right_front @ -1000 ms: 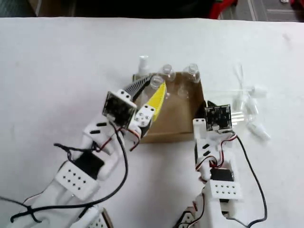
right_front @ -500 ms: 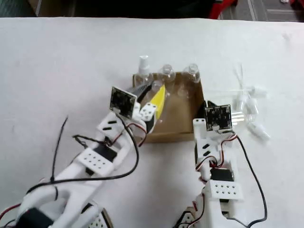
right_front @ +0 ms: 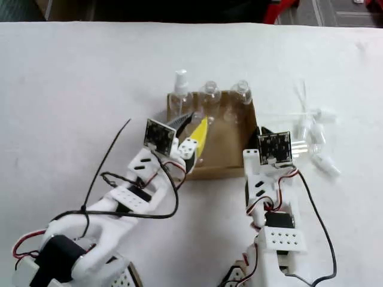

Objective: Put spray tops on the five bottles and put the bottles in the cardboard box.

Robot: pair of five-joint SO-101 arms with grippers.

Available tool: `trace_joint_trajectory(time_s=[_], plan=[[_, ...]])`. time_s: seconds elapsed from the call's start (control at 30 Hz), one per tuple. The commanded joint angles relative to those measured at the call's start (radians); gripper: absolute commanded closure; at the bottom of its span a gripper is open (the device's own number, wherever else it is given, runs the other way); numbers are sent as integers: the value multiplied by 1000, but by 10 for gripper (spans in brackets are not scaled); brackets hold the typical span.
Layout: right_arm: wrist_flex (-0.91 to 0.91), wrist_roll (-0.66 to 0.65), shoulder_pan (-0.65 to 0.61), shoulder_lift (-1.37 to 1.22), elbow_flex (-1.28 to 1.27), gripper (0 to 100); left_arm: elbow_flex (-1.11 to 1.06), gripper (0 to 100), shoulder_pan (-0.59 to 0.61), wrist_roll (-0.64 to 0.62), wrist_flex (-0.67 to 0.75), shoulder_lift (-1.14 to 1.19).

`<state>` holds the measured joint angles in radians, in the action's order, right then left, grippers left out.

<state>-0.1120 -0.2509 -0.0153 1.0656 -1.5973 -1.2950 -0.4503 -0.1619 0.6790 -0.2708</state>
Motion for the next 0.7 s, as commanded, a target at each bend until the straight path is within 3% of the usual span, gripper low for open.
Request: trace_joint_trajectory(time_s=[0.0,0.3,0.5,0.67], plan=[[-18,3,-12,-4,5,981,3,976,12,51,23,2],[-18,3,-12,-4,5,981,-20,971,10,72,26,2],[-18,3,-13,-4,5,981,-21,759,12,66,-23,1],[-18,3,-13,-4,5,981,-14,741,10,64,-64,1]])
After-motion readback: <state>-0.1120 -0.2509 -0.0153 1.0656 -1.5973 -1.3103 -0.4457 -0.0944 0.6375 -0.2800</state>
